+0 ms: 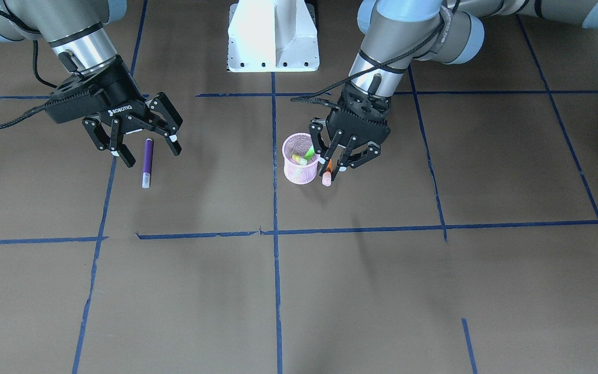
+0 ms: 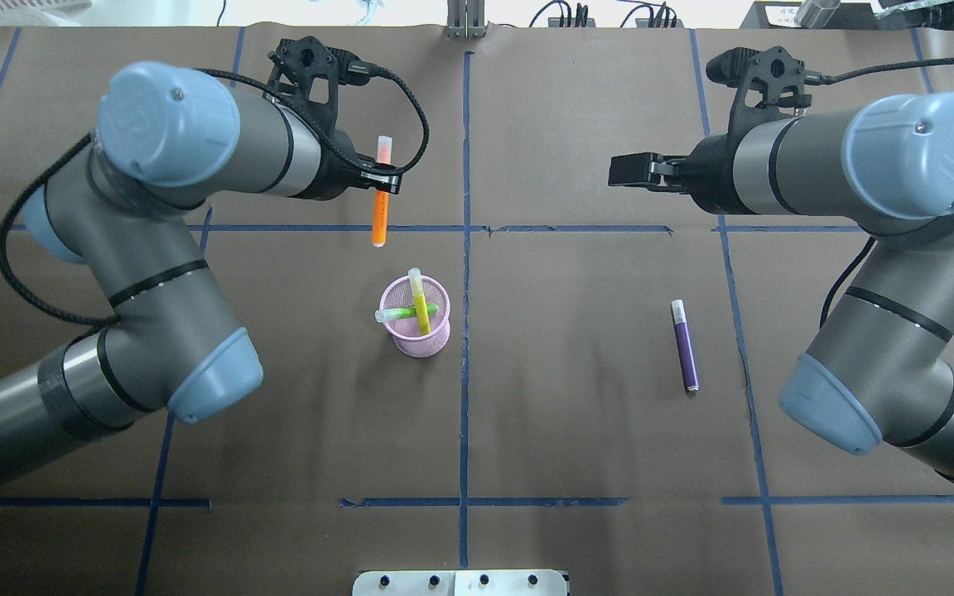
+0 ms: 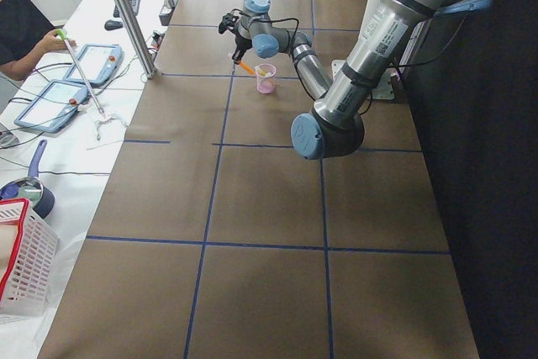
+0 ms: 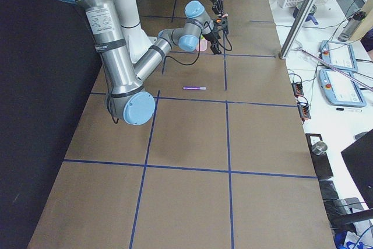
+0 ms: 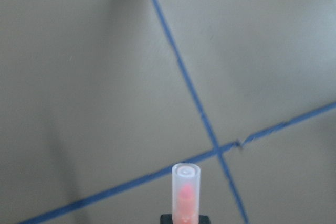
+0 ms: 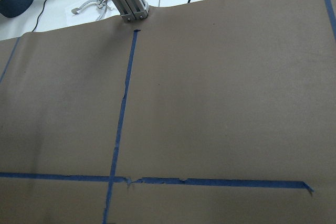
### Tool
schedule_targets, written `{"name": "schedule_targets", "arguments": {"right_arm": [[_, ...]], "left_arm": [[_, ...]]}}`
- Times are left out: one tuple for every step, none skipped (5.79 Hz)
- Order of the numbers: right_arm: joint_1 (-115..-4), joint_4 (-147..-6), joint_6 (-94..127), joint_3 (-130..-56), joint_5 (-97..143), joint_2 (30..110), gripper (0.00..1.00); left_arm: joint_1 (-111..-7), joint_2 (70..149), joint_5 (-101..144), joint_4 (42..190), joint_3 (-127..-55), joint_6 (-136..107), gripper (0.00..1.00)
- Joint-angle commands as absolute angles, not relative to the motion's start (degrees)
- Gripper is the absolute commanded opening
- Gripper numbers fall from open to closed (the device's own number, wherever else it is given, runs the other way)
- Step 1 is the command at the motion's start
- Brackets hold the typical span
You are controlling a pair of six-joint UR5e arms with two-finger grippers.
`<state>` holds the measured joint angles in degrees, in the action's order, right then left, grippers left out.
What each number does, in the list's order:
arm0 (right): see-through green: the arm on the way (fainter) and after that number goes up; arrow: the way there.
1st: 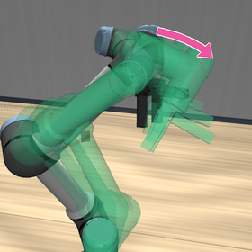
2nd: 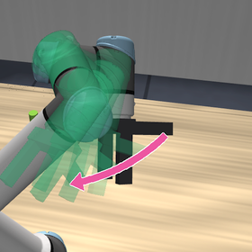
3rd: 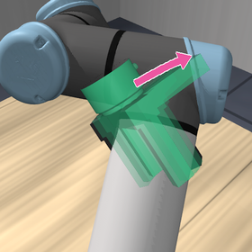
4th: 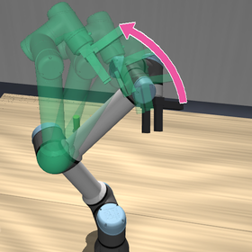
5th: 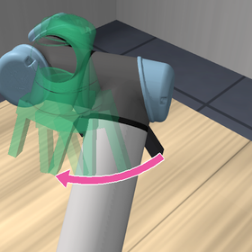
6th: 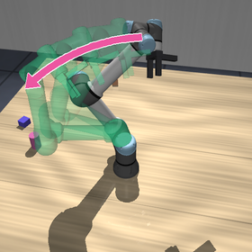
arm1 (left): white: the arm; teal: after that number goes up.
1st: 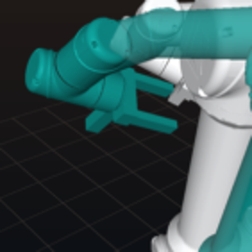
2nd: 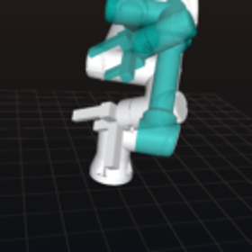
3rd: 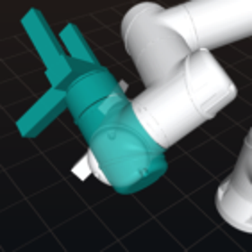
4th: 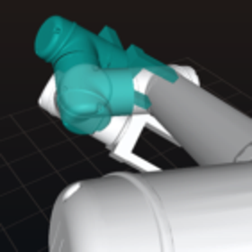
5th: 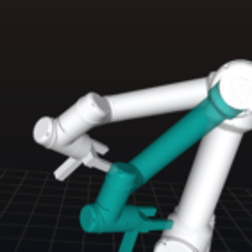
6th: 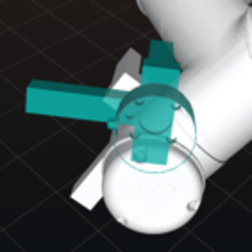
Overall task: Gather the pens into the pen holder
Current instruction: 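Lift the orange highlighter with the left gripper and move it over the cup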
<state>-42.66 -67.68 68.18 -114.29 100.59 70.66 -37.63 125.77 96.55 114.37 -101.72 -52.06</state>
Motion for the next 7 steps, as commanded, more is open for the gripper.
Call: {"name": "schedule_targets", "arguments": {"right_arm": [[-42.54,-67.68,68.20,-114.17,100.46,70.66,1.00],[-42.63,-67.68,68.20,-114.00,100.37,70.66,1.00],[-42.54,-67.68,68.20,-113.91,100.37,70.66,1.00],[-42.54,-67.68,68.20,-113.82,100.37,70.66,1.00],[-42.54,-67.59,68.20,-113.56,100.37,70.66,1.00],[-42.54,-67.50,68.20,-113.21,100.28,70.66,1.00],[-42.54,-67.41,68.20,-113.12,100.37,70.66,1.00]], "left_arm": [[-30.11,121.77,83.73,125.45,-103.26,-53.78,0.00],[-27.27,117.99,77.49,131.77,-103.45,-53.44,0.00],[-24.46,116.38,72.82,135.84,-103.36,-53.26,0.00],[-22.08,116.28,69.29,137.62,-103.36,-53.17,0.00],[-20.49,116.19,68.30,137.98,-103.36,-53.17,0.00],[-20.48,115.15,68.29,138.42,-103.36,-53.17,0.00],[-20.04,113.92,68.29,139.65,-103.27,-53.17,0.00]]}}
